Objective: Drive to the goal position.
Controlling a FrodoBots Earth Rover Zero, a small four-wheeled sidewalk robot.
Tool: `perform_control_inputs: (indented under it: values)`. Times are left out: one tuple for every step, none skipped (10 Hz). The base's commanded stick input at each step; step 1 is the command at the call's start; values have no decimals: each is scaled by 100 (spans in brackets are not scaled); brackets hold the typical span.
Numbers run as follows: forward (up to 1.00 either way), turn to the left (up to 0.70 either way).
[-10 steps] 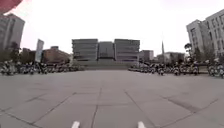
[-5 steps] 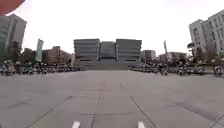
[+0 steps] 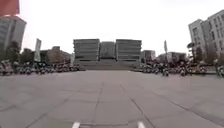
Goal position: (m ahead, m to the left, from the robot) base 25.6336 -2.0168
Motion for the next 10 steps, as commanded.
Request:
perform_control_inputs:
  values:
    - [60,0]
    - [60,0]
    - [60,0]
    - [60,0]
    - [60,0]
    - [60,0]
    - [60,0]
    - [60,0]
    - [60,0]
    - [60,0]
